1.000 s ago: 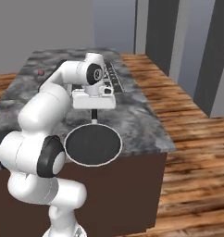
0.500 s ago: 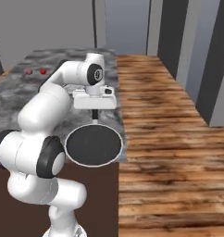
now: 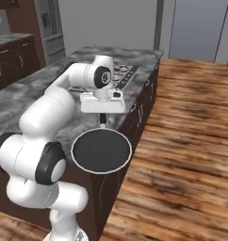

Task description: Place the pan on the rear right burner on the stove. Then place the tomato and the onion in the pan and turn on the rear right burner.

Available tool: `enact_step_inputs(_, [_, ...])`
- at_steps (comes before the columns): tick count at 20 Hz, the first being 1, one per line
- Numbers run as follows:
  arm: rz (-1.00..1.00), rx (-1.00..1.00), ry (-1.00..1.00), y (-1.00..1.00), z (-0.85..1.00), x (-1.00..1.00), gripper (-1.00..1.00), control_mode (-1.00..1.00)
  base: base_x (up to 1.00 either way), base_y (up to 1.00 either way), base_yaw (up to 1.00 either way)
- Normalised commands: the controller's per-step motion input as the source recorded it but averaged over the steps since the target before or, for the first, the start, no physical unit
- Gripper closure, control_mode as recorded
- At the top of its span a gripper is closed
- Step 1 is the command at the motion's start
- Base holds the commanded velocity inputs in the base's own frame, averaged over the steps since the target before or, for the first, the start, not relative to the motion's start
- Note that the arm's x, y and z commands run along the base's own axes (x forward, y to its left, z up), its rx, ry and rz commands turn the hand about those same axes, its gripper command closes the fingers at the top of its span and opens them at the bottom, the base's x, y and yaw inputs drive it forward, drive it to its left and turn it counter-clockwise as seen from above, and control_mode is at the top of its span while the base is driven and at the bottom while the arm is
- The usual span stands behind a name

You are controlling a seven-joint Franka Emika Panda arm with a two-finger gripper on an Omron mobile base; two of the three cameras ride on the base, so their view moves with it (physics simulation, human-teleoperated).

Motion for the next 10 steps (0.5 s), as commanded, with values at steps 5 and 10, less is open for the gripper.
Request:
enact_step_inputs(5, [0.00, 0.00, 0.00, 0.00, 0.00, 0.00, 1.00, 1.00, -0.02, -0.76, 0.79])
enact_step_inputs(10, [0.00, 0.00, 0.00, 0.00, 0.00, 0.00, 1.00, 1.00, -0.01, -0.78, 0.79])
